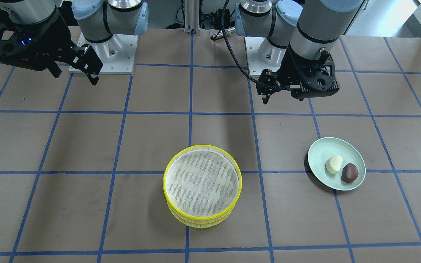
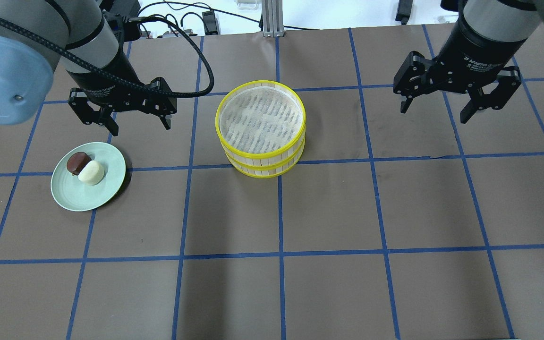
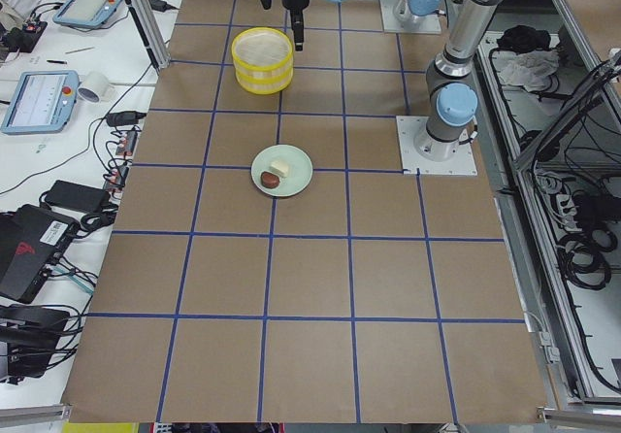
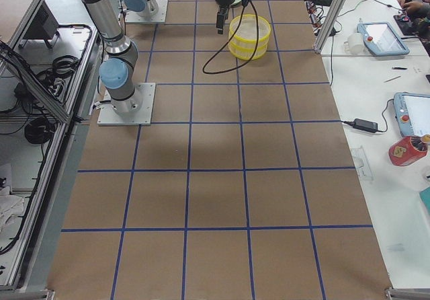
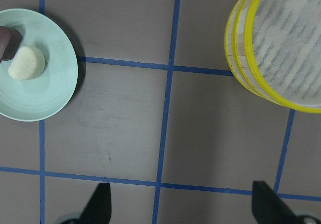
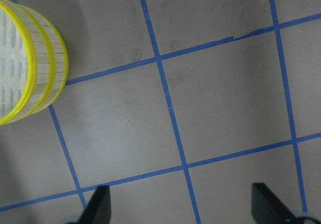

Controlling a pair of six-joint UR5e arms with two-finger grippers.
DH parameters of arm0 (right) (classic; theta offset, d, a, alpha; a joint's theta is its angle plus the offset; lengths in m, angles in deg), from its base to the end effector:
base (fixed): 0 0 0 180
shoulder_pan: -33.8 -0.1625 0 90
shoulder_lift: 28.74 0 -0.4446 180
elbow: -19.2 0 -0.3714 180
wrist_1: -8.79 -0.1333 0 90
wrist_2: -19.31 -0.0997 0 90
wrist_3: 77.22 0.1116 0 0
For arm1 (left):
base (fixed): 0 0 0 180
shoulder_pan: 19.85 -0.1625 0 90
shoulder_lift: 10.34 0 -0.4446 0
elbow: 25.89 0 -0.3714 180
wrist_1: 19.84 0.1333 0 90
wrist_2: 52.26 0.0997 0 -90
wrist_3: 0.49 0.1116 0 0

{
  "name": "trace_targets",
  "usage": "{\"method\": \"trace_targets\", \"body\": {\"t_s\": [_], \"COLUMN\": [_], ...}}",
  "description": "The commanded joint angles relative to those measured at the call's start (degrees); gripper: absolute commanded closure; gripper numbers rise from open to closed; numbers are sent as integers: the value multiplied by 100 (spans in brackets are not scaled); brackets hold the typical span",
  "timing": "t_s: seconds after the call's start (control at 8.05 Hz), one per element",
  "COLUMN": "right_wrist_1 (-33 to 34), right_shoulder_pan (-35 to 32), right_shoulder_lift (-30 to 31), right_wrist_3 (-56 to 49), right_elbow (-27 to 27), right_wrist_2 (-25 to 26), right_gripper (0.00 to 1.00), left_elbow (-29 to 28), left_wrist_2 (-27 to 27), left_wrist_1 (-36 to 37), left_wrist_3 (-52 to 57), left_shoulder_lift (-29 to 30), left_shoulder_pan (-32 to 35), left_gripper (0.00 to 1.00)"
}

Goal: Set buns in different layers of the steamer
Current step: 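Grasp the white bun on the plate with the left gripper while the right arm approaches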

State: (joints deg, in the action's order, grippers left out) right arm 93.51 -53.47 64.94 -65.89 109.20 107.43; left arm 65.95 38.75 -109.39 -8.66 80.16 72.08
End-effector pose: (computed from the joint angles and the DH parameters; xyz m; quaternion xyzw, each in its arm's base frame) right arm 0.1159 -0.4447 0.5157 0.1226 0.9922 0.0152 0.0153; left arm -0.1471 -0.4662 0.4771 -0.0543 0.9984 0.0157 0.0102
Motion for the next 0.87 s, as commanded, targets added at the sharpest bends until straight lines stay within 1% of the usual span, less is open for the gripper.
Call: {"method": "trace_targets", "body": {"t_s": [0.0,0.12,0.25,0.5,0.62,0.75], "right_wrist_1": [0,0,0,0,0,0], "right_shoulder_pan": [0,0,0,0,0,0], "right_shoulder_lift": [1,1,-8,-8,-8,-8], "right_wrist_3": [0,9,9,9,9,9], "right_elbow": [0,0,0,0,0,0], "right_wrist_2": [-6,-6,-6,-6,-6,-6], "right_gripper": [0,0,0,0,0,0], "left_elbow": [9,0,-17,87,314,612], "left_wrist_2": [21,21,4,-49,-40,-14], "left_wrist_1": [-9,0,17,35,70,427], "left_wrist_3": [9,35,505,1743,2271,2772], "left_shoulder_lift": [-14,-14,-23,12,21,116], "left_shoulder_pan": [0,-96,-288,-1155,-1465,-1711], "left_gripper": [0,0,0,0,0,0]}}
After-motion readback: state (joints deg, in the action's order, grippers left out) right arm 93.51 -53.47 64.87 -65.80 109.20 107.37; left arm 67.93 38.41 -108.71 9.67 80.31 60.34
